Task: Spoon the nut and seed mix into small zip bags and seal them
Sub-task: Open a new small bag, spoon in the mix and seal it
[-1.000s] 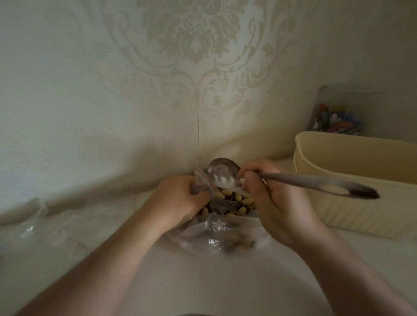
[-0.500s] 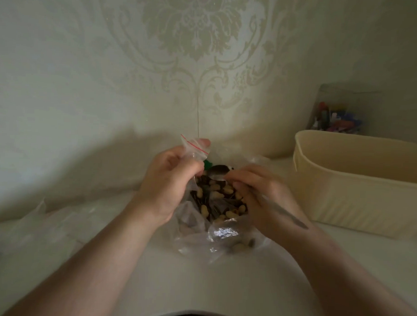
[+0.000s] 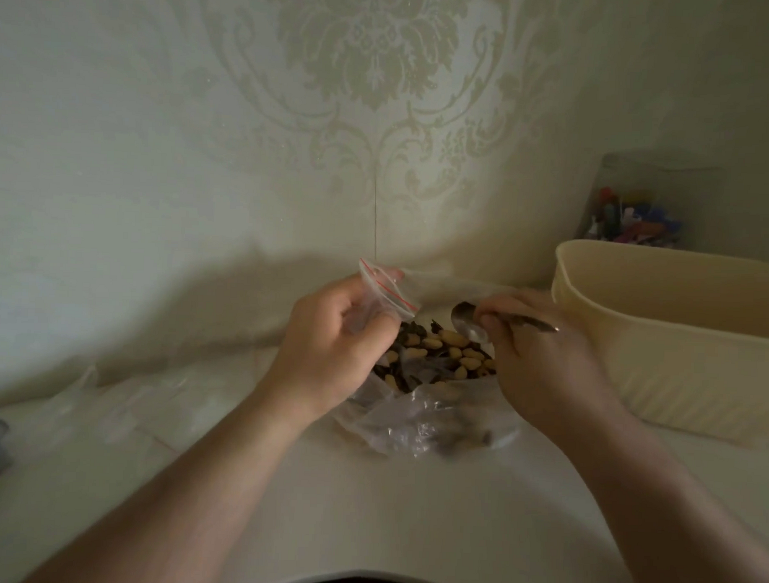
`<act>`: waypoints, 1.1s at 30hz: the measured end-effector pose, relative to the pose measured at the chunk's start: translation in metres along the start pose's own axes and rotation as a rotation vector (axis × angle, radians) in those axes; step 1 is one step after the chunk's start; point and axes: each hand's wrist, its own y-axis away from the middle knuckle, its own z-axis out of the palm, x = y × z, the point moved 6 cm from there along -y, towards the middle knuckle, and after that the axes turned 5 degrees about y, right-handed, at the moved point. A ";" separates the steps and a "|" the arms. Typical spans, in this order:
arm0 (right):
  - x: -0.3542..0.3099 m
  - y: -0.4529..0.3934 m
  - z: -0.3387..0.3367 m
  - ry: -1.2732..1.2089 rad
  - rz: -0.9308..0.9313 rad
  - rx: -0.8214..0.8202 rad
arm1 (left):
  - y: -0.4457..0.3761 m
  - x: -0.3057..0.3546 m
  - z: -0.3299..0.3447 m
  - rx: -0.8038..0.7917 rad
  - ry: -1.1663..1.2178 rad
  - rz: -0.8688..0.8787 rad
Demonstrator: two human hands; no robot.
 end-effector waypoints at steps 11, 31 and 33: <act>0.002 -0.004 -0.003 0.043 0.058 -0.028 | -0.002 -0.007 0.007 -0.105 -0.293 -0.091; -0.014 -0.002 0.015 0.073 -0.037 -0.110 | -0.015 -0.050 -0.013 0.050 -0.203 -0.320; -0.016 -0.004 0.015 0.020 -0.030 -0.128 | -0.015 -0.042 -0.003 0.065 -0.015 -0.283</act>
